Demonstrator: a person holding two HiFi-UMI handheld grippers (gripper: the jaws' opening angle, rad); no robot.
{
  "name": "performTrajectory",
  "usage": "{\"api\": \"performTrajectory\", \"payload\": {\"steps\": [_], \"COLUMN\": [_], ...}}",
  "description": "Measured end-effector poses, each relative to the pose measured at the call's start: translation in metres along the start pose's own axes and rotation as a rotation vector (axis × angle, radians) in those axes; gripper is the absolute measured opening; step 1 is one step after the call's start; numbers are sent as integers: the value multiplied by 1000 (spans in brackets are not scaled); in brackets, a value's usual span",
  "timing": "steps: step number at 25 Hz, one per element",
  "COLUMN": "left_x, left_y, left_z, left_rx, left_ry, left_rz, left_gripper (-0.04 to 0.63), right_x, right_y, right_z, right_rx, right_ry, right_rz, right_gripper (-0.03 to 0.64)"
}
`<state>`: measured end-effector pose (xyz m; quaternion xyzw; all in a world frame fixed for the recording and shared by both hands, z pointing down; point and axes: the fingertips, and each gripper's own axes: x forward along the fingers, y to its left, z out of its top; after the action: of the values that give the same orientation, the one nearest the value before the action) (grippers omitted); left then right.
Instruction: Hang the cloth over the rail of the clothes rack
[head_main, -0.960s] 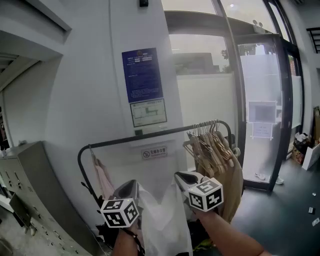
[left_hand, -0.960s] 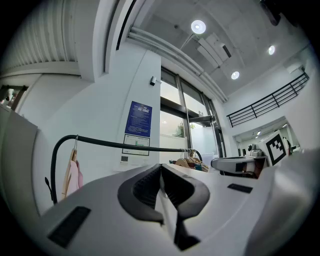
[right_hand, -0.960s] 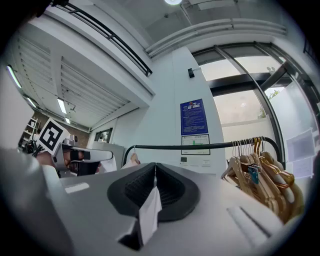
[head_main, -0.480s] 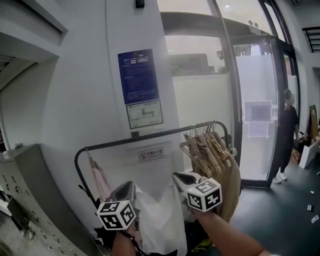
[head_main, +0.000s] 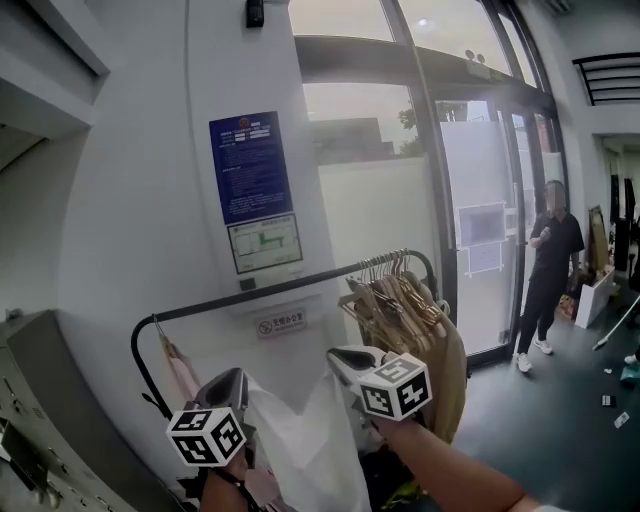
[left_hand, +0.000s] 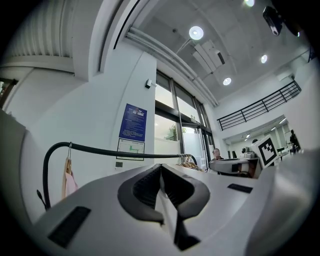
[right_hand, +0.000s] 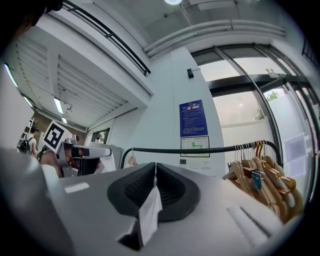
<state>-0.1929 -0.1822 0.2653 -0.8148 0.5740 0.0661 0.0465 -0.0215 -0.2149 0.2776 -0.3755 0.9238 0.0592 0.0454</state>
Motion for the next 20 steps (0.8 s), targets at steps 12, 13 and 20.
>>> {"api": "performTrajectory", "payload": {"steps": [12,13,20], "left_x": [13,17,68], "left_y": [75,82,141], "left_z": [132,144,216], "left_rx": [68,70,108], "left_ry": [-101,-109,-168], "left_rz": [-80,-78,-5], "left_gripper": [8,8,8], "right_x": [29,32,73], "right_y": [-44,-52,-129], "right_z": [116,127,203], "right_rx": [-154,-162,-243], "right_ry": [-49,-54,-114], "right_rz": [-150,-158,-174], "right_gripper": [11,11,11]}}
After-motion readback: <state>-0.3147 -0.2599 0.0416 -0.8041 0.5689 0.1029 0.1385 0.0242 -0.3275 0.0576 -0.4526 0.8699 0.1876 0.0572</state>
